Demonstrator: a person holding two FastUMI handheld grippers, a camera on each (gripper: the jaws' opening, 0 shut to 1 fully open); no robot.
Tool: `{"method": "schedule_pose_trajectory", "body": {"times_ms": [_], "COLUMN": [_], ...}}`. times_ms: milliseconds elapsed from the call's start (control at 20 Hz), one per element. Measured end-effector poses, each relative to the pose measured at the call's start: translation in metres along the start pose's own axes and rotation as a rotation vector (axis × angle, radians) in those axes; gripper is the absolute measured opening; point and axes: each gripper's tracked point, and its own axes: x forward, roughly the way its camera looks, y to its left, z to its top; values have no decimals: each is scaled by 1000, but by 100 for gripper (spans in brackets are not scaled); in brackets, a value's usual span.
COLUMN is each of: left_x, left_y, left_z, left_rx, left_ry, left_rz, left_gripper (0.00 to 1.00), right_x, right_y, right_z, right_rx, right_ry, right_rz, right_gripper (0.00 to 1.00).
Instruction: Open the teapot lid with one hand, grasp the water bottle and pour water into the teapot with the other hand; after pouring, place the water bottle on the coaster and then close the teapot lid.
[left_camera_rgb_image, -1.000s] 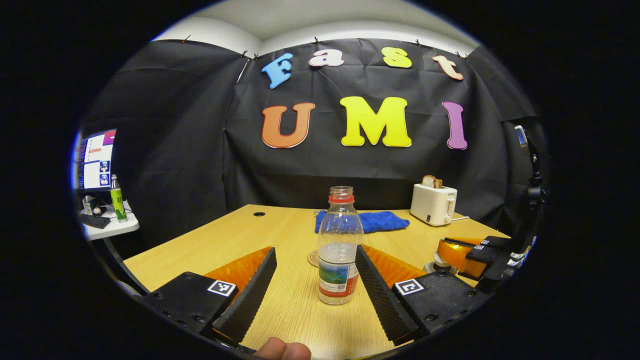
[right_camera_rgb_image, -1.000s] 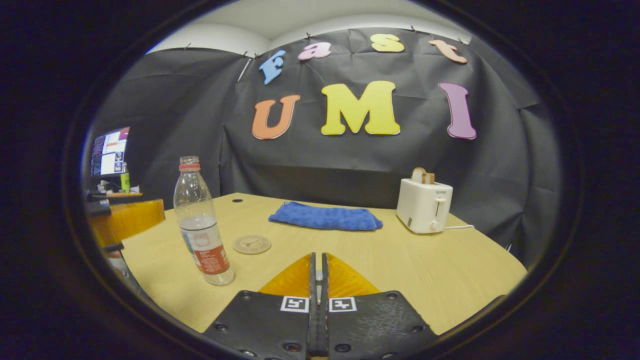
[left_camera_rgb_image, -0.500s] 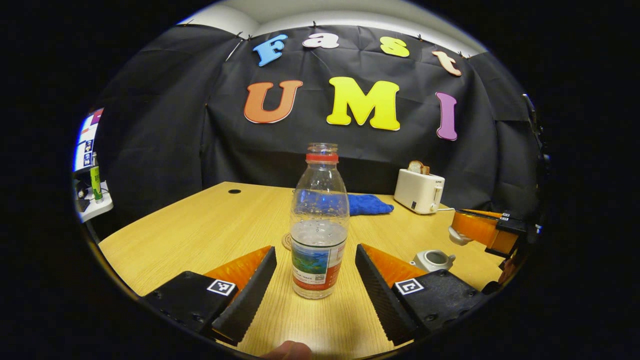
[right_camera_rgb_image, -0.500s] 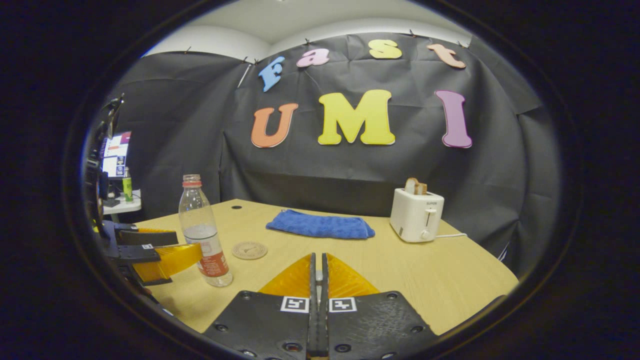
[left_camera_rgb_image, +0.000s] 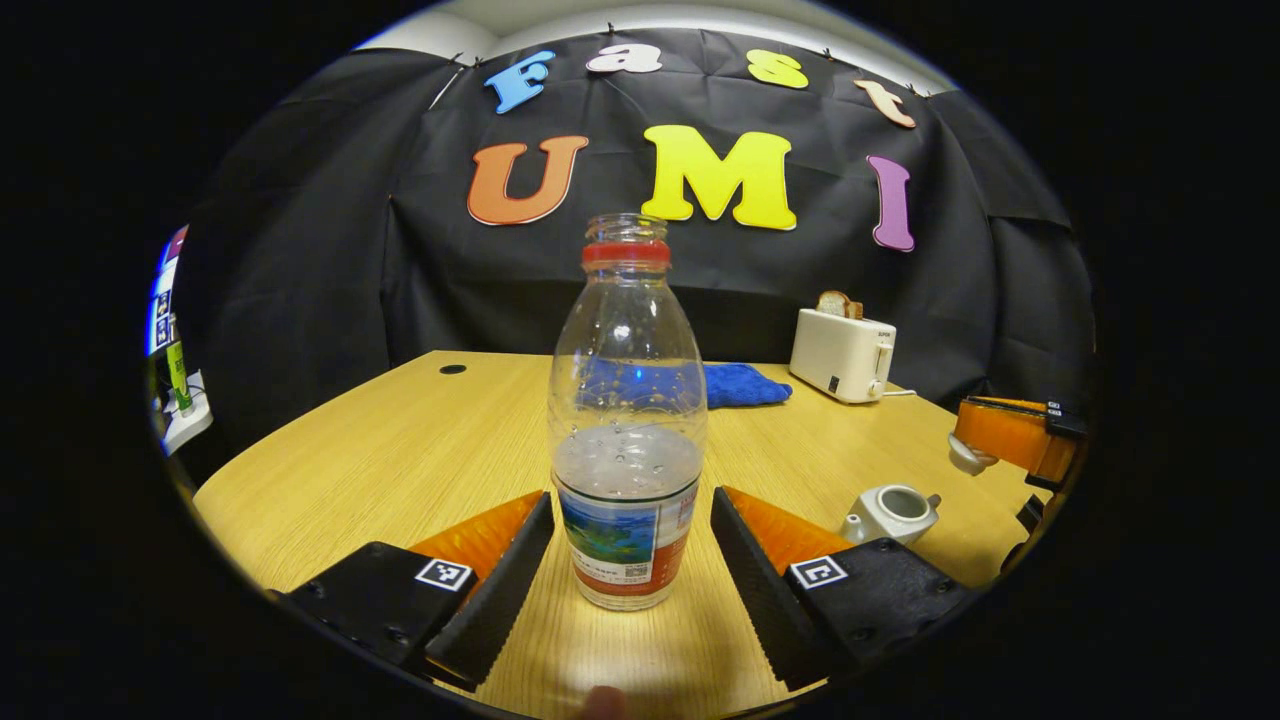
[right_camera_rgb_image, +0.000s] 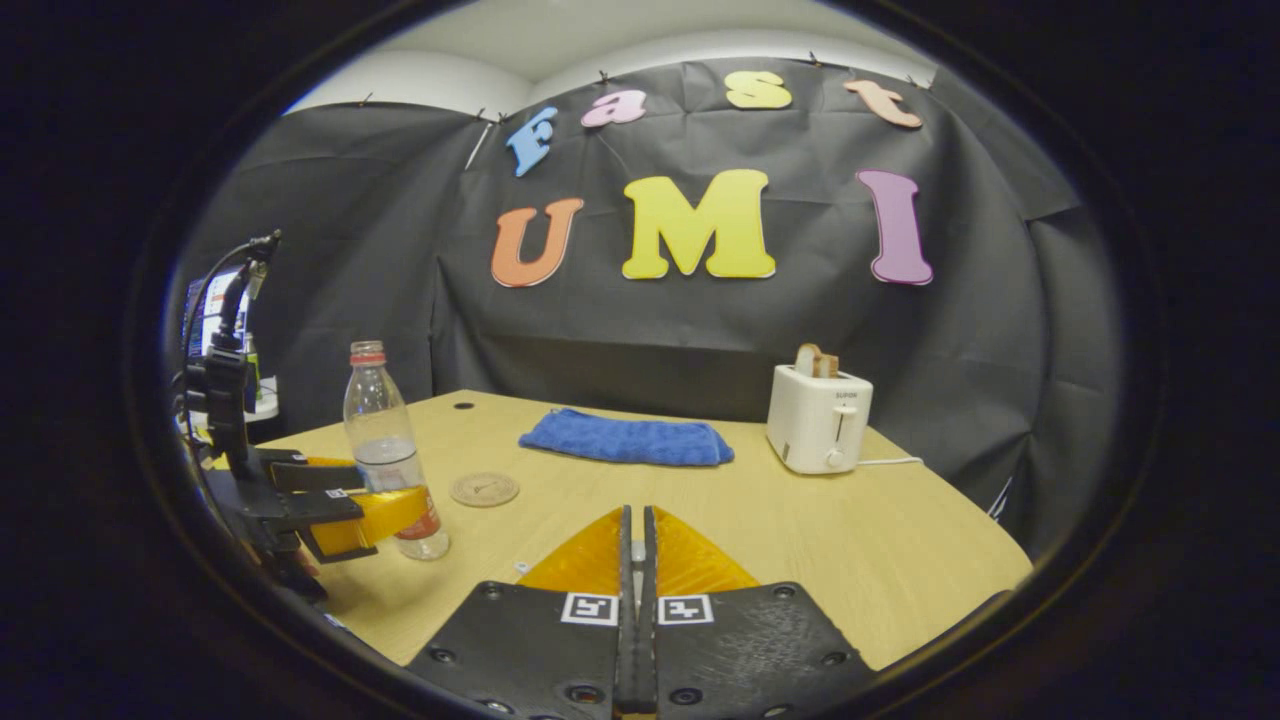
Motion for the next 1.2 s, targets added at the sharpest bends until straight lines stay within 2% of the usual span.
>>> {"method": "schedule_pose_trajectory", "body": {"times_ms": [150,350,550,900,1200], "left_x": [1,-7,-19,-35,-41], "left_y": [0,1,3,13,0], "left_z": [1,11,22,35,39], "left_rx": [24,146,319,606,843], "left_ry": [10,17,15,18,21], "left_rz": [0,22,40,119,139], "left_gripper": [80,78,77,76,76], "right_x": [-1,-4,-6,-9,-14], "right_y": [-5,-13,-21,-35,-52], "right_z": [-1,-2,-2,-13,-18], "right_rx": [9,21,25,25,18], "right_ry": [4,8,13,39,49], "right_rz": [-1,0,1,3,-2], "right_gripper": [0,0,0,0,0]}}
